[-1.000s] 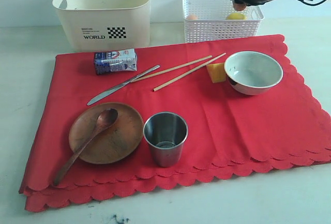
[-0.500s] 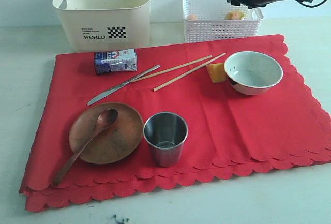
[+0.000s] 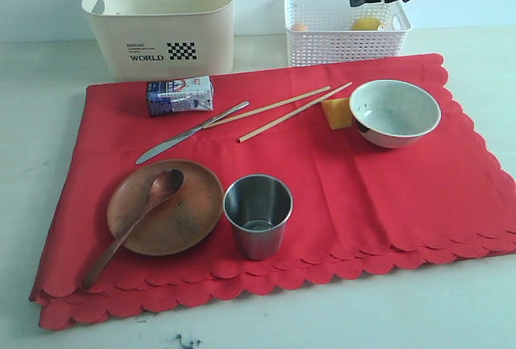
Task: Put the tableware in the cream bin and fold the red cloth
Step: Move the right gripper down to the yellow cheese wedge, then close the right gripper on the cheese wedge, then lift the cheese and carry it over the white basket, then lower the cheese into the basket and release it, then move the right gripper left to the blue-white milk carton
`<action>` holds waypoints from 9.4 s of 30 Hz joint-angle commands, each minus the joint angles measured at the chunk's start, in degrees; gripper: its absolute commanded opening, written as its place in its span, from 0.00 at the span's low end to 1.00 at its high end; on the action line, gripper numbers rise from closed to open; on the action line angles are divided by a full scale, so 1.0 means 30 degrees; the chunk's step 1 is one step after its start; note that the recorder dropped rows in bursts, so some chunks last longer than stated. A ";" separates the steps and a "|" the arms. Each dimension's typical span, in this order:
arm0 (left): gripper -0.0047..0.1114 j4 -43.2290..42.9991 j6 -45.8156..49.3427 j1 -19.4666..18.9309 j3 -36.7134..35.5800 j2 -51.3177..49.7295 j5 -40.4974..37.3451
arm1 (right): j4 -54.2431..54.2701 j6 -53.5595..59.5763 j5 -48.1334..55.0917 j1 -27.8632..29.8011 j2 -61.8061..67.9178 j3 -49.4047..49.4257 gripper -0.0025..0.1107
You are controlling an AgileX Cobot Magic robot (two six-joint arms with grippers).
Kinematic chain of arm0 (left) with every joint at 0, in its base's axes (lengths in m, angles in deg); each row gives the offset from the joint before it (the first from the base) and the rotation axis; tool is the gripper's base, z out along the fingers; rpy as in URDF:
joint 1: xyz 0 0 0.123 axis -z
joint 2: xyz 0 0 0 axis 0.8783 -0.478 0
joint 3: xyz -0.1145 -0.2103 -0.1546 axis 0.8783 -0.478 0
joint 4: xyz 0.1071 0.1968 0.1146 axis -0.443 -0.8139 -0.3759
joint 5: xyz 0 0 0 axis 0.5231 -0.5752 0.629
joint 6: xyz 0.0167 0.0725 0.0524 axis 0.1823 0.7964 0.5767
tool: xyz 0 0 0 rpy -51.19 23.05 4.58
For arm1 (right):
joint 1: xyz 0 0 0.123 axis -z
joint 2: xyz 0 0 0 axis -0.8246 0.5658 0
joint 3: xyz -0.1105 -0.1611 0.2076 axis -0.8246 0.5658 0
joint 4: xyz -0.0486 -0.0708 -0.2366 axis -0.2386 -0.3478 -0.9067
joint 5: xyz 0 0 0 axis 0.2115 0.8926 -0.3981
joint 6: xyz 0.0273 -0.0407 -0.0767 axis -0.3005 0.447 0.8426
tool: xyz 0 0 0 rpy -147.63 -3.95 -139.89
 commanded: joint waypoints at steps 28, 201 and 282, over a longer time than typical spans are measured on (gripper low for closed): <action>0.06 -0.0006 0.0039 0.0141 -0.0045 0.0126 0.0059 | -0.0467 -0.1284 0.0484 -0.0490 -0.6781 1.0075 0.03; 0.06 -0.0006 0.0039 0.0141 -0.0045 0.0126 0.0059 | -0.2718 0.2631 0.2436 -0.6500 0.0880 -0.2624 0.02; 0.06 -0.0006 0.0039 0.0141 -0.0045 0.0126 0.0059 | 0.4041 1.1408 -0.1471 -0.9847 0.4125 -0.2656 0.73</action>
